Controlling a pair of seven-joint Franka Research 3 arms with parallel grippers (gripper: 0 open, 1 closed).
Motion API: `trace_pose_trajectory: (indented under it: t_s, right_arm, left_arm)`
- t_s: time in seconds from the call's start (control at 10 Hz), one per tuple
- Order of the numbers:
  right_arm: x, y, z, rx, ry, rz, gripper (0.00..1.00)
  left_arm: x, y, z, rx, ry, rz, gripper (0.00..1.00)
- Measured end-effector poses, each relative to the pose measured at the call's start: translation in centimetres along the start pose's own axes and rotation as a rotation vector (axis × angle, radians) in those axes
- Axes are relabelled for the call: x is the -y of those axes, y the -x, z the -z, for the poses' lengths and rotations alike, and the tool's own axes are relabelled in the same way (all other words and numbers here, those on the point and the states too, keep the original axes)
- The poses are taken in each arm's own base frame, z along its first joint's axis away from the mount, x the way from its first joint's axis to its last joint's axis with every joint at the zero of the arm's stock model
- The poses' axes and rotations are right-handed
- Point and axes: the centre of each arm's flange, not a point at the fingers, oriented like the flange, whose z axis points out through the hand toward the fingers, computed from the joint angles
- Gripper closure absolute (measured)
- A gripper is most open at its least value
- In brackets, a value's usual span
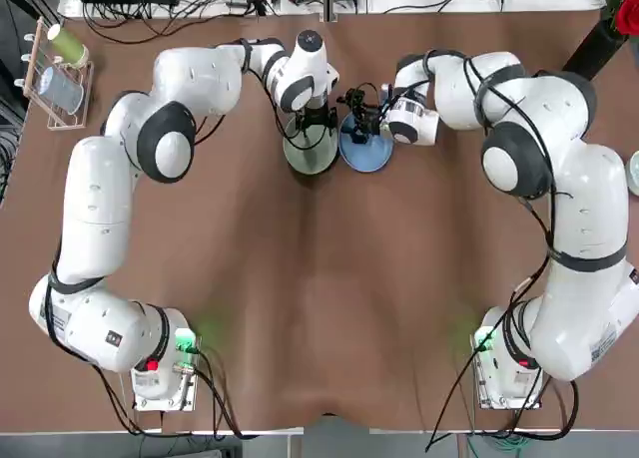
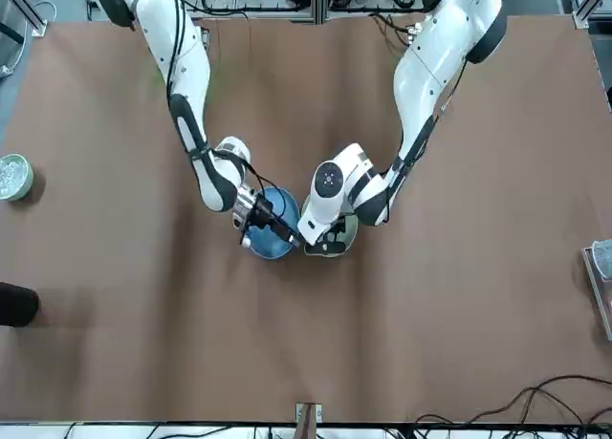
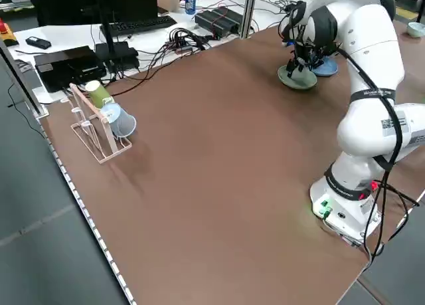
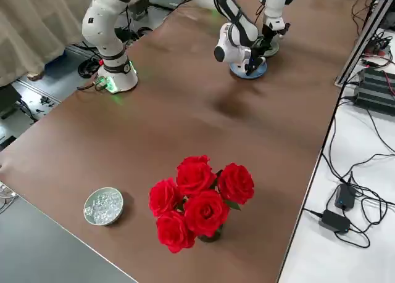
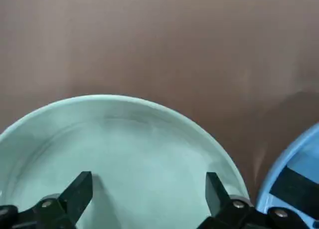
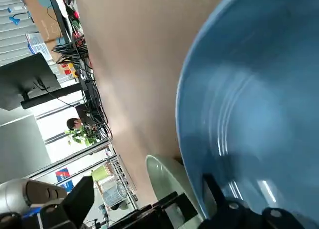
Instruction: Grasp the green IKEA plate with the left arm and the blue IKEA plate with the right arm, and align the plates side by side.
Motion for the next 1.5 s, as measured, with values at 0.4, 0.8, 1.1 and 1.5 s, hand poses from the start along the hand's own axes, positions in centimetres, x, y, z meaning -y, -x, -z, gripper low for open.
trace_pose_trajectory:
  t_s: [0.4,0.8,1.1,1.5]
  right_arm:
    - [-0.01,0.51,-0.42,0.007,-0.001,0.001,0.04]
    - [0.05,0.47,-0.41,-0.004,0.000,-0.004,0.04]
    - [0.11,0.04,-0.09,-0.038,0.026,-0.003,0.03]
    - [0.52,-0.35,0.13,-0.074,0.048,-0.022,0.03]
  left_arm:
    - [-0.05,0.04,0.01,0.000,0.000,0.000,0.00]
    - [-0.05,0.02,0.02,0.000,0.000,0.000,0.00]
    - [-0.05,0.02,0.02,0.000,0.000,0.000,0.00]
    - [-0.03,0.01,0.01,-0.001,0.000,0.000,0.00]
